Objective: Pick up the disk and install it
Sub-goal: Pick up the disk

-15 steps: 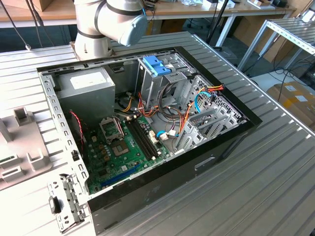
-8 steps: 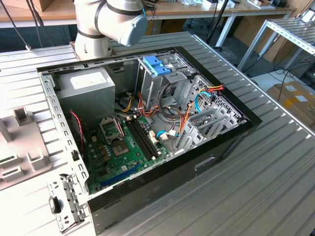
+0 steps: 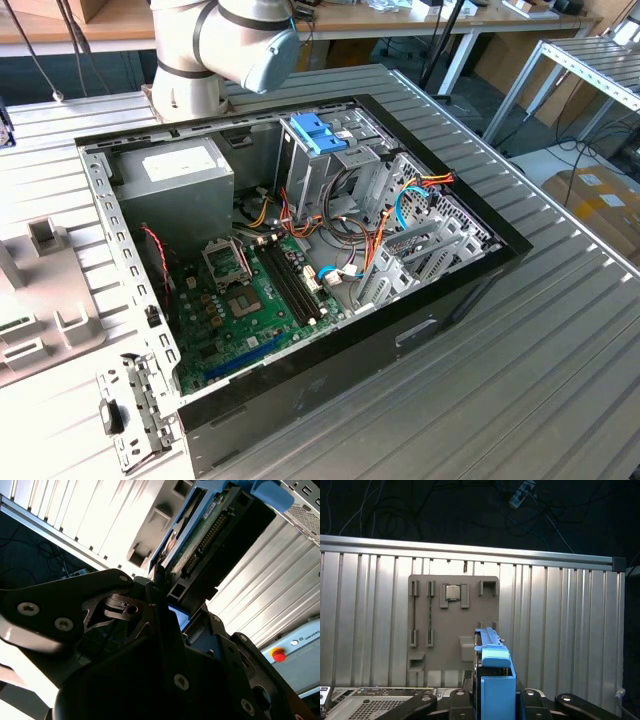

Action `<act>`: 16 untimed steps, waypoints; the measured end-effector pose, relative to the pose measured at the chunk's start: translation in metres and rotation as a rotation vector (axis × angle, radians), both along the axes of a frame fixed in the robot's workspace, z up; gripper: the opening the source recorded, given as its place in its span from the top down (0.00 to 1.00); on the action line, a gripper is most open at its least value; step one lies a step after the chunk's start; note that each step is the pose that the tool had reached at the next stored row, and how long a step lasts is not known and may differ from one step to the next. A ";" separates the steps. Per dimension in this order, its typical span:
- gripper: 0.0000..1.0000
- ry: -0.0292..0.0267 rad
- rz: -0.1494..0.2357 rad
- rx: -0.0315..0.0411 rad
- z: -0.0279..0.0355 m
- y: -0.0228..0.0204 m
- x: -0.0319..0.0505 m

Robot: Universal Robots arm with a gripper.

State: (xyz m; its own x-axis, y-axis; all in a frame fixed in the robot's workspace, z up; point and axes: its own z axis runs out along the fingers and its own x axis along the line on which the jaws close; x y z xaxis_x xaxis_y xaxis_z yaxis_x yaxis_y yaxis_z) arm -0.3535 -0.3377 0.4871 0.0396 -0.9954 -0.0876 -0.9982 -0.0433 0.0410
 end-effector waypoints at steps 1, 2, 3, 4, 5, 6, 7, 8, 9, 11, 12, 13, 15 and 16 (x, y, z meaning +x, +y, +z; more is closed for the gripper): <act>0.63 0.0000 0.000 0.0000 -0.0002 -0.0002 0.0017; 0.63 0.0000 0.000 0.0000 -0.0004 -0.0006 0.0040; 0.63 0.0000 0.000 0.0001 -0.0005 -0.0007 0.0045; 0.63 -0.0001 0.000 0.0000 -0.0005 -0.0007 0.0049; 0.63 0.0001 0.000 0.0000 -0.0005 -0.0008 0.0054; 0.63 0.0000 0.000 0.0000 -0.0006 -0.0008 0.0059; 0.63 0.0000 0.000 0.0000 -0.0006 -0.0009 0.0064; 0.63 0.0000 0.000 0.0000 -0.0007 -0.0010 0.0067; 0.63 0.0000 0.000 0.0000 -0.0007 -0.0010 0.0072; 0.63 0.0000 0.000 0.0000 -0.0008 -0.0012 0.0083; 0.63 0.0000 0.000 0.0000 -0.0009 -0.0012 0.0088; 0.63 0.0000 0.000 0.0000 -0.0009 -0.0013 0.0094; 0.63 -0.0001 0.000 0.0001 -0.0010 -0.0016 0.0105; 0.63 0.0000 0.000 0.0001 -0.0010 -0.0017 0.0111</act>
State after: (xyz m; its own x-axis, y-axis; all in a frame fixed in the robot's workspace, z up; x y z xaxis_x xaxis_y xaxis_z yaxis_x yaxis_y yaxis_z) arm -0.3424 -0.3394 0.4861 0.0396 -0.9954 -0.0877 -0.9982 -0.0433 0.0410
